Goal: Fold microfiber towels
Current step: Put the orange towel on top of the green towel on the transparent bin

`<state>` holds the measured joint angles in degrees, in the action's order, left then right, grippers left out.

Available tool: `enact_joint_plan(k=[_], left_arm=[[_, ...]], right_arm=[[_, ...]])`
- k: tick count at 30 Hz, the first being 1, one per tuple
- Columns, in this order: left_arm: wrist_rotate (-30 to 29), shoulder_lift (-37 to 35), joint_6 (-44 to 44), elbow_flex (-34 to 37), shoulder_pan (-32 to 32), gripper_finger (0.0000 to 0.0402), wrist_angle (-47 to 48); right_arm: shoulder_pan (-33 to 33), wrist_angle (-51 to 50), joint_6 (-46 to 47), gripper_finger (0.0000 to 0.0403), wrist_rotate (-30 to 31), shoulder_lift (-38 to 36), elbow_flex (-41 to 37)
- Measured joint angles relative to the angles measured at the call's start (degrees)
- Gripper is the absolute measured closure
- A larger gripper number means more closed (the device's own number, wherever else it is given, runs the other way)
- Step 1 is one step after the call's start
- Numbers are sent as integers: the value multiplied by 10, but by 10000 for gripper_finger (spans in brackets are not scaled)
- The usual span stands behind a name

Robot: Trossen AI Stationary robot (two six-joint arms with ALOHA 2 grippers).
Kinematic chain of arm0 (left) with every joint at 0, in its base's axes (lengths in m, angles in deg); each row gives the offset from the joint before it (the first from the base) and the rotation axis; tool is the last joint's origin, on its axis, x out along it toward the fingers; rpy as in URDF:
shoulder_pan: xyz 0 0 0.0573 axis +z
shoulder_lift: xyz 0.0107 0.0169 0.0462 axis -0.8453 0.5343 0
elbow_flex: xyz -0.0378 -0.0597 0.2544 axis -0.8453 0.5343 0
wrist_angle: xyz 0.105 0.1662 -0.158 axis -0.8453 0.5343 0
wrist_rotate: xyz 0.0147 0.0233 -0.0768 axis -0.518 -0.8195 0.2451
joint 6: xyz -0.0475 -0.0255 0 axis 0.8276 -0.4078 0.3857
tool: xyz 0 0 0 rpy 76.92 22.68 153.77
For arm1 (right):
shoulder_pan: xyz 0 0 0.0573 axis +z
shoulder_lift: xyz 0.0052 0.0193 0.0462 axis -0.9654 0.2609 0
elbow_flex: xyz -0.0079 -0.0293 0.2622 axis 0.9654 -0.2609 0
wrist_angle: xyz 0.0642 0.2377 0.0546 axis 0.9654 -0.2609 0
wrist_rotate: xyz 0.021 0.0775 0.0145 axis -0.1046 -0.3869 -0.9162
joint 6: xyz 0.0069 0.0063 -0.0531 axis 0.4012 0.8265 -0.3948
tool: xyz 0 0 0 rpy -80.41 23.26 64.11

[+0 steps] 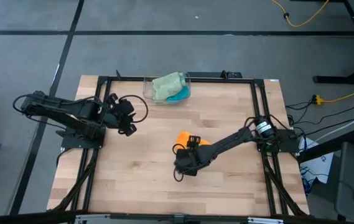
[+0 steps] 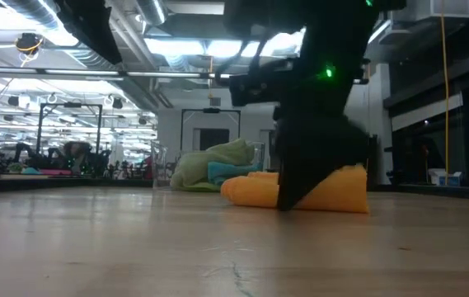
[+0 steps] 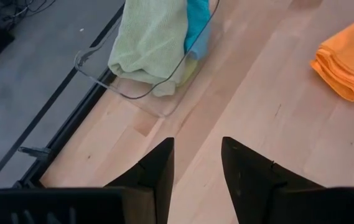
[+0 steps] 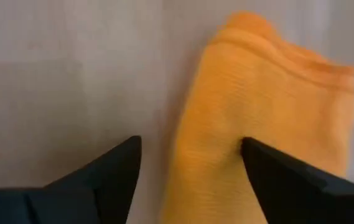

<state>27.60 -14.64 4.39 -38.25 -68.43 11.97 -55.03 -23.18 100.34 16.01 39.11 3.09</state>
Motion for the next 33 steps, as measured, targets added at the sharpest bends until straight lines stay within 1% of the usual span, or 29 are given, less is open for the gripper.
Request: enact_joint_plan(k=[1,3,9,14,18,20,22,24,26,30,31,33], left_arm=[[0,0,0,0,0,277,0],[0,0,0,0,0,277,0],[0,0,0,13,0,277,-2],[0,0,5,44,0,277,-5],[0,0,32,62,0,277,-7],[-1,0,41,64,0,277,-7],[-9,0,44,64,0,277,-11],[-19,0,45,64,0,277,-18],[-27,0,48,64,0,277,-23],[-30,0,61,64,0,277,-48],[-31,0,60,64,0,277,-55],[-34,0,61,64,0,277,-64]], right_arm=[[1,-8,15,124,18,7,0],[2,-19,39,124,34,14,1],[-9,-30,81,124,38,18,0],[-44,-42,101,134,4,19,-9],[-70,-9,71,149,-42,14,-27],[-77,-5,66,162,-48,14,-27],[-80,-2,68,185,-48,14,-27],[-84,3,68,218,-52,14,-27],[-86,10,68,262,-53,14,-28],[-86,21,41,367,-39,15,-31],[-86,24,26,380,-35,16,-31],[-88,31,6,383,-31,16,-32]])
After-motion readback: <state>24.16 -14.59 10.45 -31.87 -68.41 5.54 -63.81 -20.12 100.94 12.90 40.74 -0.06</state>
